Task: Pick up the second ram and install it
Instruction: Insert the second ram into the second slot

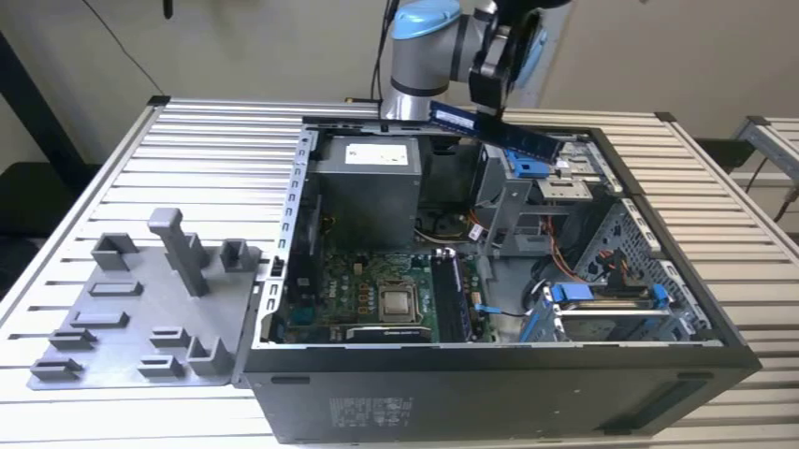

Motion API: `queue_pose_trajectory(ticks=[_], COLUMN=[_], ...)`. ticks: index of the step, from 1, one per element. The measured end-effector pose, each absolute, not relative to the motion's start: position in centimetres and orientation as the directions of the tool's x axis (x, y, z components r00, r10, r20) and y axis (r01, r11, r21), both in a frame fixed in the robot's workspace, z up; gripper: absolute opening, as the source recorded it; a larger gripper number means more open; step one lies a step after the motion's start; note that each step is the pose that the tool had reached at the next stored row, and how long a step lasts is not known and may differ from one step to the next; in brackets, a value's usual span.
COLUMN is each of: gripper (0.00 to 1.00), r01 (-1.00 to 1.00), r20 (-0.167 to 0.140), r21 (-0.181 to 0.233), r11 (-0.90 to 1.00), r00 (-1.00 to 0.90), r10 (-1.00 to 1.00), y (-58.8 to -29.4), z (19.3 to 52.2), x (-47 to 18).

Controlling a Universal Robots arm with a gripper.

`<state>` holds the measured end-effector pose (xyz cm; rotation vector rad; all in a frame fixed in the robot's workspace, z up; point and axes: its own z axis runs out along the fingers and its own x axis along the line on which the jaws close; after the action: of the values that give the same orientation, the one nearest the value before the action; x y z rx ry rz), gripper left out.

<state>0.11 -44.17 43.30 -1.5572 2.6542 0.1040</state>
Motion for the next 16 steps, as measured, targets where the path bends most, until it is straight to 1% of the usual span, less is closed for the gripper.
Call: queue_pose_trajectory(ticks=[16], gripper=[0.14], r01=[-0.746], r20=[-0.088], r21=[0.027], r11=[0.665], r00=[-0.665], r10=[-0.742], y=[-44.17], z=[43.21], x=[0.11])
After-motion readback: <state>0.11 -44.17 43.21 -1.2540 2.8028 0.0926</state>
